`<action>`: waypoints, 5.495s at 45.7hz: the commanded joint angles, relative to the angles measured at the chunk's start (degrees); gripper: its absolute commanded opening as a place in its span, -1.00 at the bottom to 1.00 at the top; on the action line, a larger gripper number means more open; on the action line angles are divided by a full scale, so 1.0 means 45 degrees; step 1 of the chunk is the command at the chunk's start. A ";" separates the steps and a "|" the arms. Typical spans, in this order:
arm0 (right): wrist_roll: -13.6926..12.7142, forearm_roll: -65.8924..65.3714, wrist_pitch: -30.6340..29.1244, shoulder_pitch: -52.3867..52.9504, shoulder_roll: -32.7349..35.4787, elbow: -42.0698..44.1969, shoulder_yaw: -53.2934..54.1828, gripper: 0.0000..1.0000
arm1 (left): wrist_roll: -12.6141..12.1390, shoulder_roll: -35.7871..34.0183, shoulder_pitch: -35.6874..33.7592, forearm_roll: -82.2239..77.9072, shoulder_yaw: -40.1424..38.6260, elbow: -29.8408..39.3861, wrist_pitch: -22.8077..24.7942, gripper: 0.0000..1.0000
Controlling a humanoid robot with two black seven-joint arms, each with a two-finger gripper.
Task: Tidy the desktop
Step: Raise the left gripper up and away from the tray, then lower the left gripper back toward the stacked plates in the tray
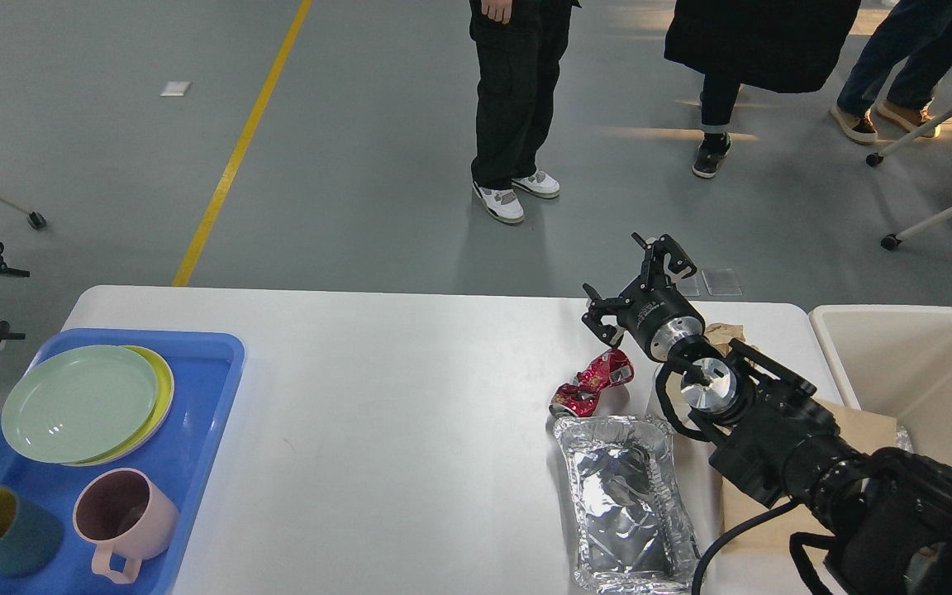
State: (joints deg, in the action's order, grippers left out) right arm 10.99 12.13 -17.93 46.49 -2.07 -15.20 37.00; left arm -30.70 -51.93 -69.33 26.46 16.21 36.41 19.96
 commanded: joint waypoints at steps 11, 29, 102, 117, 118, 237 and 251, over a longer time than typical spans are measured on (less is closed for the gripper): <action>0.0000 0.0000 0.0000 0.0001 0.0011 0.0000 0.0000 1.00 | -0.0130 -0.0003 0.0113 -0.0236 -0.1198 -0.0006 -0.0002 0.48; 0.0000 0.0000 0.0000 0.0001 0.0011 0.0000 0.0000 1.00 | -0.0110 -0.0042 0.0387 -0.0256 -0.1590 -0.0064 -0.0002 0.48; 0.0000 0.0000 -0.0020 0.0001 0.0011 0.0000 0.0000 1.00 | 0.0357 0.3044 0.1656 -0.1037 -0.6629 -0.3443 -0.0139 0.80; 0.0000 0.0000 -0.0020 0.0001 0.0011 0.0000 0.0000 1.00 | 0.2604 0.3532 0.1656 -0.2092 -0.6629 -0.3561 -0.0158 0.80; 0.0000 0.0000 -0.0020 0.0001 0.0011 0.0000 0.0000 1.00 | 0.2643 0.3571 0.1676 -0.2092 -0.6629 -0.3561 -0.0158 0.80; 0.0000 0.0000 -0.0020 0.0001 0.0011 0.0000 0.0000 1.00 | 0.9069 0.4763 0.3551 -0.2990 -0.6629 -0.4518 -0.0510 0.92; 0.0000 0.0000 -0.0020 0.0001 0.0011 0.0000 0.0000 1.00 | 0.9089 0.4743 0.3551 -0.2990 -0.6629 -0.4518 -0.0471 0.92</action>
State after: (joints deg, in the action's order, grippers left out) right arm 10.99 12.13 -18.01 46.46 -2.03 -15.20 37.00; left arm 10.18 -30.52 -53.36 13.01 -13.63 16.08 17.69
